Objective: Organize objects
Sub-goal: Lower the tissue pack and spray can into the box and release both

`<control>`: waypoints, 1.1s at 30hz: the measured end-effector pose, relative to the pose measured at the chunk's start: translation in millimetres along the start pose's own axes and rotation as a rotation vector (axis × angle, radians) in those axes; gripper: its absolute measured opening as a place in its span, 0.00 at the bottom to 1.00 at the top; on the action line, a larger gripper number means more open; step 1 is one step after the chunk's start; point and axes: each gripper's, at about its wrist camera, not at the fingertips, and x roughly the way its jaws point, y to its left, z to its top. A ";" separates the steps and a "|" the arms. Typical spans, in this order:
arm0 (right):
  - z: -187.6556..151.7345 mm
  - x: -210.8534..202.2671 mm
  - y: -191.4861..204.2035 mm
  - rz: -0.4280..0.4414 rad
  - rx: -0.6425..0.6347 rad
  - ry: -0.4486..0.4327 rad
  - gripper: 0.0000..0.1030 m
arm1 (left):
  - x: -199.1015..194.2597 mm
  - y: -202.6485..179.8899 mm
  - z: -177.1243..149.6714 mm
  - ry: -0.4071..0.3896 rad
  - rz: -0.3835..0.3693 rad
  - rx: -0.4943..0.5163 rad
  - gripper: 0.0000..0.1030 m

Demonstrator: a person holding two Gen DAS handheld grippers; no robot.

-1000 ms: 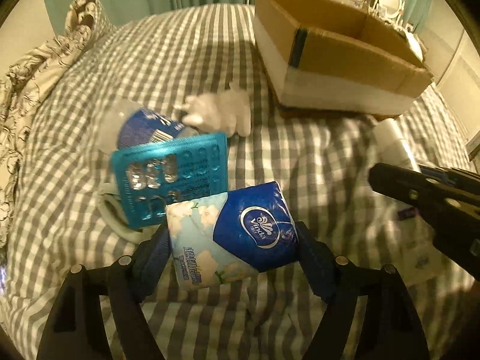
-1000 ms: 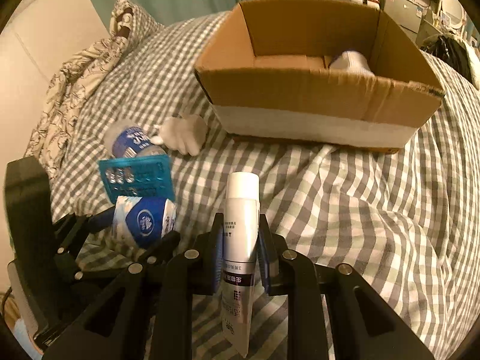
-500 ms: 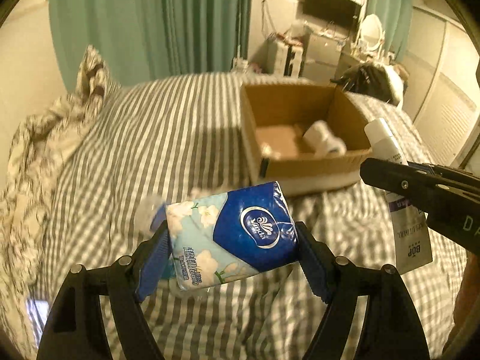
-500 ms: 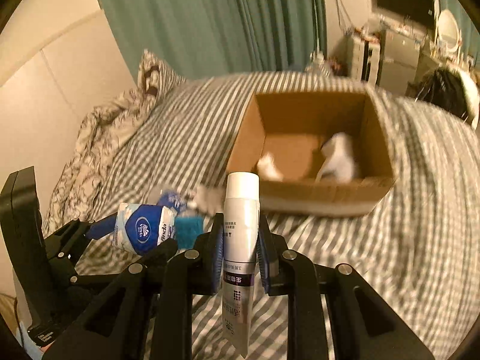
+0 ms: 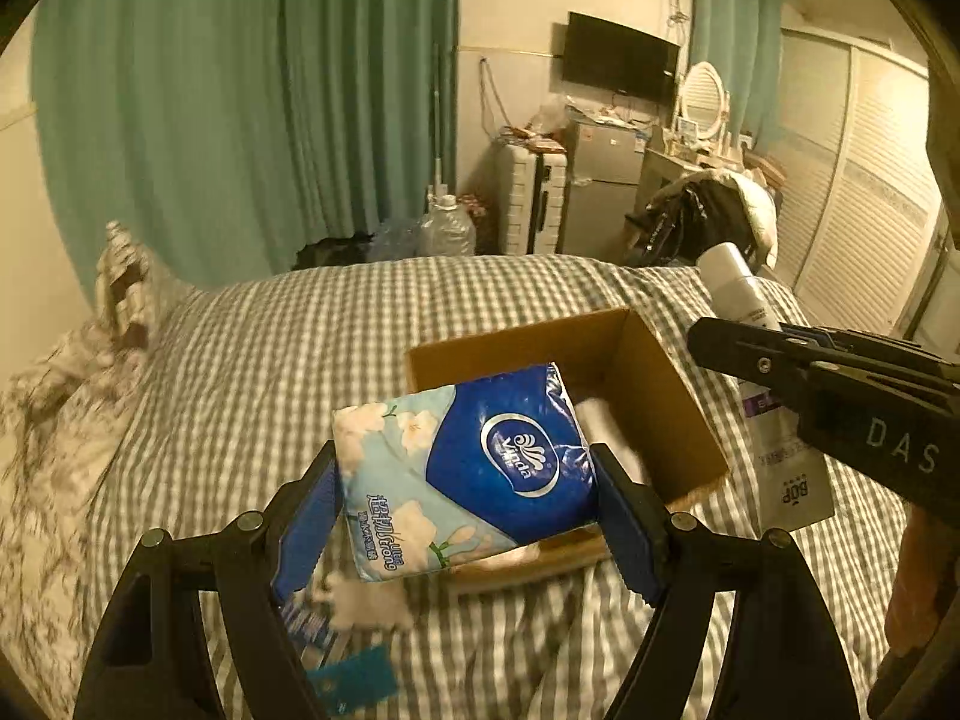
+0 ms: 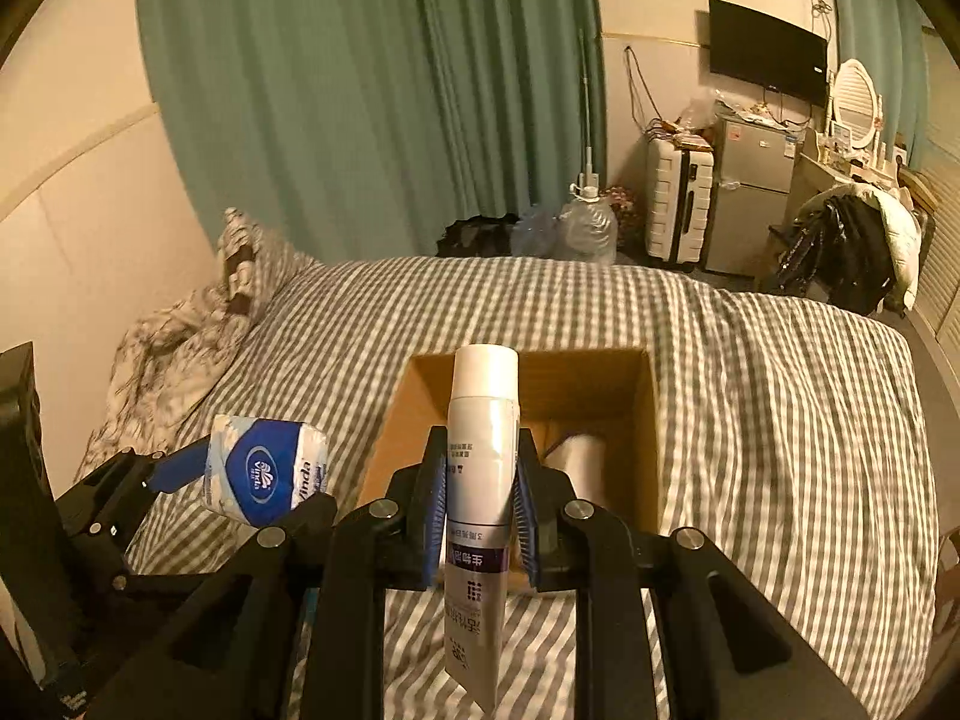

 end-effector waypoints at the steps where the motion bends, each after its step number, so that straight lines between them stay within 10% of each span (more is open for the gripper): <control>1: 3.0 7.3 -6.4 -0.004 0.004 0.005 0.19 | 7.3 -2.7 3.2 0.004 -0.003 0.006 0.78; 20: -4.1 93.7 -71.0 -0.007 0.107 0.085 0.21 | 116.8 -23.7 7.5 0.125 -0.064 0.018 0.80; 25: 0.6 70.1 -64.3 -0.010 0.113 0.039 0.56 | 100.1 -22.7 12.7 0.101 -0.017 0.043 0.93; 33: 3.0 -8.9 -41.7 -0.043 0.112 -0.061 0.72 | 30.5 -6.6 22.2 0.022 0.013 0.017 0.99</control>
